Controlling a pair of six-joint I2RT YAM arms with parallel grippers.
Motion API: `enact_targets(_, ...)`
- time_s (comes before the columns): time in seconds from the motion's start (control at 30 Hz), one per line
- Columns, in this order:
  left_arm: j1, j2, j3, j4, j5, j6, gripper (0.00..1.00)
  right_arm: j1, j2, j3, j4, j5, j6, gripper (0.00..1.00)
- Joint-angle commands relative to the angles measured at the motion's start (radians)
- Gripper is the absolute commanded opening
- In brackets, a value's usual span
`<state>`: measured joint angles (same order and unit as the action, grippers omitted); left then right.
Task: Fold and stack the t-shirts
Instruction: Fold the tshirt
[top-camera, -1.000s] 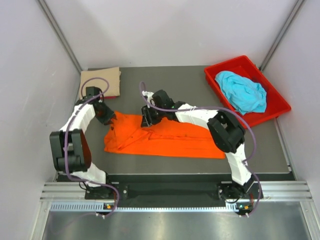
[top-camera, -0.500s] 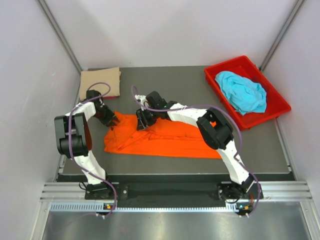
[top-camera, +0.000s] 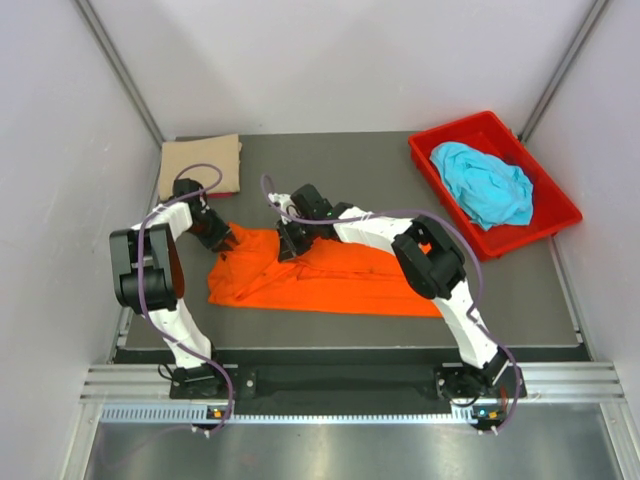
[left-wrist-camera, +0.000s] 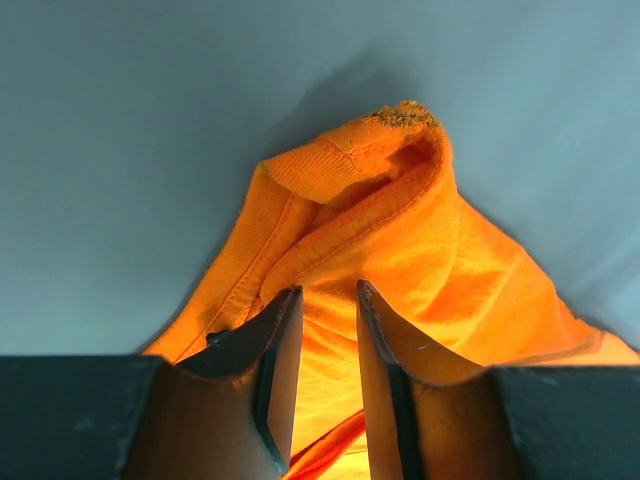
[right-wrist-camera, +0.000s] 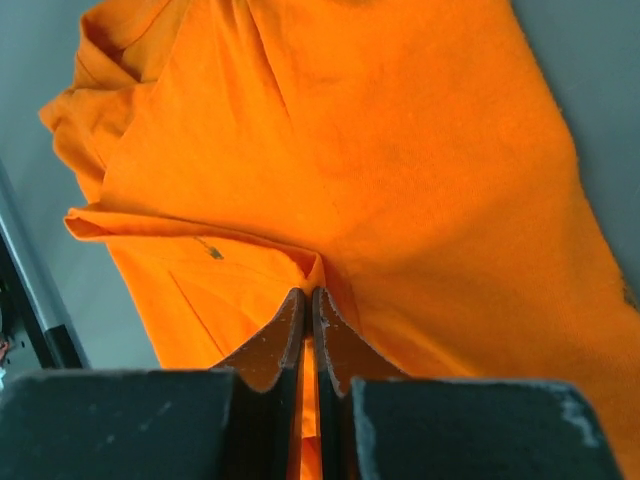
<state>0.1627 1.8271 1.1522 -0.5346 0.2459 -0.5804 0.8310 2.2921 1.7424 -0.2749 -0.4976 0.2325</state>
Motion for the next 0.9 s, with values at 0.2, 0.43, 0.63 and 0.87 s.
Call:
enact_targets(0.2, 0.006, 0.038, 0.026, -0.044, -0.114, 0.037, 0.34, 0.026, -0.215, -0.227, 0.114, -0.022, -0.045, 0.0)
enact_targets(0.43, 0.006, 0.029, 0.032, -0.056, -0.143, 0.036, 0.35, 0.031, -0.328, -0.47, 0.206, -0.117, -0.076, 0.15)
enact_targets(0.63, 0.005, 0.005, 0.053, -0.088, -0.132, 0.048, 0.35, 0.04, -0.418, -0.524, 0.253, -0.203, -0.093, 0.3)
enact_targets(0.87, 0.006, -0.11, 0.063, -0.139, -0.132, 0.067, 0.37, 0.04, -0.369, -0.4, 0.201, 0.017, 0.004, 0.28)
